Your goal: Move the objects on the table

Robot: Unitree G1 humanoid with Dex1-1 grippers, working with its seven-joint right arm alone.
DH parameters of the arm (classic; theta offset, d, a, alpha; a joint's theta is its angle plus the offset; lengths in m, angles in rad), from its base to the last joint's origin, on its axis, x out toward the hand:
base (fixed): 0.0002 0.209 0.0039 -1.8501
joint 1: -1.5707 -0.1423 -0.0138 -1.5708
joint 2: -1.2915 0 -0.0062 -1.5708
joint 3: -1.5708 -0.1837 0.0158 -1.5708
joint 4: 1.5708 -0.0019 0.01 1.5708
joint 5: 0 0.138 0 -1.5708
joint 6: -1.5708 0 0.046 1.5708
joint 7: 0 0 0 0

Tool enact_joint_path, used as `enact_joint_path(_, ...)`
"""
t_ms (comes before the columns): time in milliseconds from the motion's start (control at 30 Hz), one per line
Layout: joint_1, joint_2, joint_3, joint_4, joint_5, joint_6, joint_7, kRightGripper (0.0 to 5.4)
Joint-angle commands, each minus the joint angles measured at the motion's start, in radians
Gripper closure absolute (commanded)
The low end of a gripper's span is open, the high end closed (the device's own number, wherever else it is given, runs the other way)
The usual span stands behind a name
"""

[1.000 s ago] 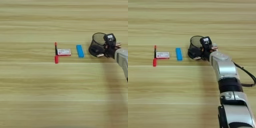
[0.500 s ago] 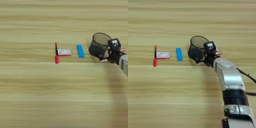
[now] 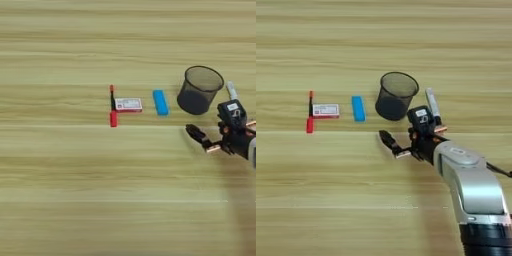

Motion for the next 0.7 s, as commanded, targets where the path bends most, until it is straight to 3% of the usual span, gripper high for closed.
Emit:
enact_joint_path(33,-0.033,-0.027,0.015,-0.075,0.011,-0.015,0.006,0.03)
enact_joint_path(300,-0.062,0.002,0.084,-0.068,0.020,-0.006,0.010,0.03)
enact_joint_path(467,-0.124,0.034,0.132,0.025,0.001,-0.023,-0.005,0.03)
enact_joint_path(700,-0.190,0.071,0.137,0.133,-0.011,-0.050,-0.034,0.03)
